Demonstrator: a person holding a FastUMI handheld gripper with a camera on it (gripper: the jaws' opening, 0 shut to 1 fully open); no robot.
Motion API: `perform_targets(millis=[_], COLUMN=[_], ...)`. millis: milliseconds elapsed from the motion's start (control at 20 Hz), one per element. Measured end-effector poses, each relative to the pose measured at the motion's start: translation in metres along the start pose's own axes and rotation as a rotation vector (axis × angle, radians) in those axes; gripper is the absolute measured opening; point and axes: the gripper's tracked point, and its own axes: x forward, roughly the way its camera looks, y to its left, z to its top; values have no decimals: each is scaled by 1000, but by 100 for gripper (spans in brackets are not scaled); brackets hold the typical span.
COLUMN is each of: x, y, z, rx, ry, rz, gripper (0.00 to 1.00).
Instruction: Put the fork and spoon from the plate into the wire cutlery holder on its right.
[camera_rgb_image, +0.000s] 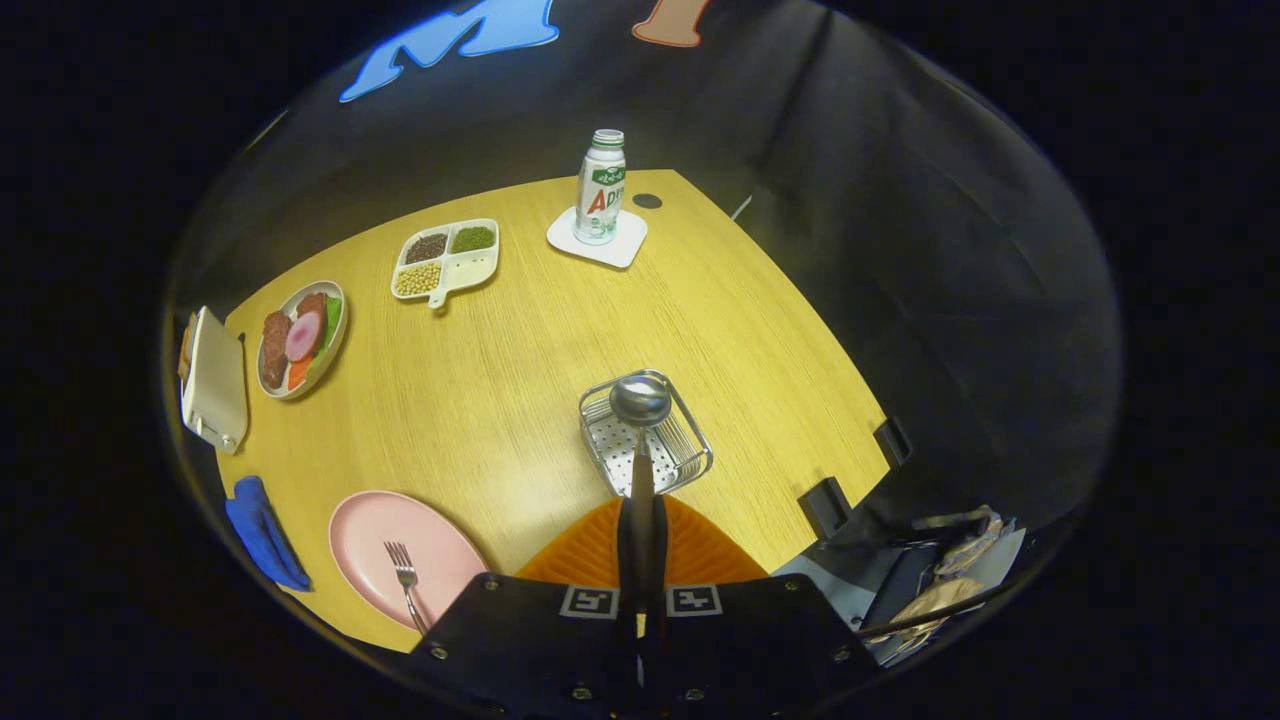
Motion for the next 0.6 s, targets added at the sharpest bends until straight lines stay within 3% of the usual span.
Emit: perform_targets(millis=[350,450,550,600], x=[15,11,8,6], y=[0,1,5,8], z=[-5,-2,4,5], rx=[-6,6,13,12], ry=[35,24,2,-8], rz=[29,40,59,72], gripper=[6,18,46,46])
